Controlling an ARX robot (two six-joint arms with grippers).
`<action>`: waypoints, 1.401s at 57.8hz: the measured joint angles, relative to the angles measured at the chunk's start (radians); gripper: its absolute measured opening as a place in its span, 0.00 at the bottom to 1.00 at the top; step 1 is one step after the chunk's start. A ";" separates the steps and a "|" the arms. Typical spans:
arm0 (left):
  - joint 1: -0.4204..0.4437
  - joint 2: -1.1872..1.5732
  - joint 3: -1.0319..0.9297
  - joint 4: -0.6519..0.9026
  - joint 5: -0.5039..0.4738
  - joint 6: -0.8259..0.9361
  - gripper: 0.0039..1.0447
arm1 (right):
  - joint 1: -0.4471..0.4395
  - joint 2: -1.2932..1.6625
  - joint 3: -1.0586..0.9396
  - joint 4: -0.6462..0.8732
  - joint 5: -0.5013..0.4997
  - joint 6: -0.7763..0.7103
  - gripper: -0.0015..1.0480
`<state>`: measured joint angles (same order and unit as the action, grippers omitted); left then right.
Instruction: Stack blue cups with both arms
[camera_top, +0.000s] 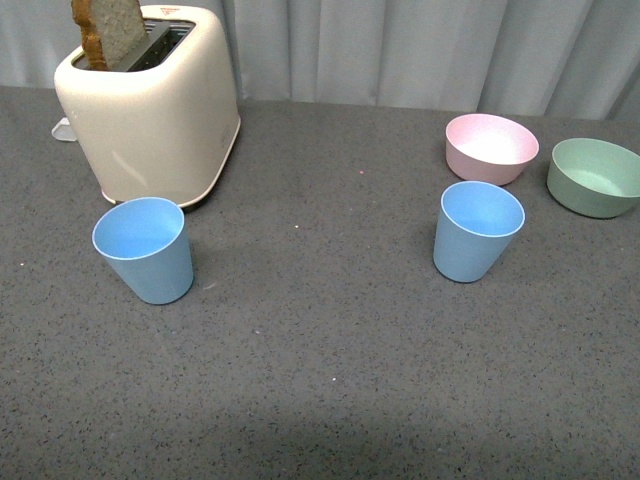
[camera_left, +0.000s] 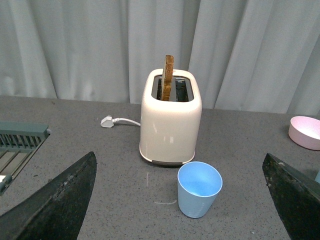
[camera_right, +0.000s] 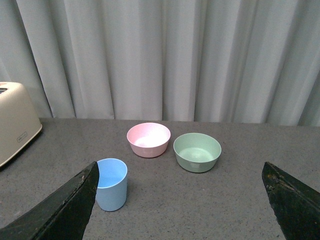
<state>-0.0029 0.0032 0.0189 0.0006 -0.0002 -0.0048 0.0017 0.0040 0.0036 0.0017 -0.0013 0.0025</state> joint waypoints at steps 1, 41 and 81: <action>0.000 0.000 0.000 0.000 0.000 0.000 0.94 | 0.000 0.000 0.000 0.000 0.000 0.000 0.91; 0.000 0.000 0.000 0.000 0.000 0.000 0.94 | 0.000 0.000 0.000 0.000 0.000 0.000 0.91; 0.023 0.941 0.248 0.332 -0.071 -0.160 0.94 | 0.000 0.000 0.000 0.000 0.000 0.000 0.91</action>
<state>0.0200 0.9443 0.2668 0.3328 -0.0708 -0.1650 0.0013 0.0040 0.0036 0.0013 -0.0013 0.0025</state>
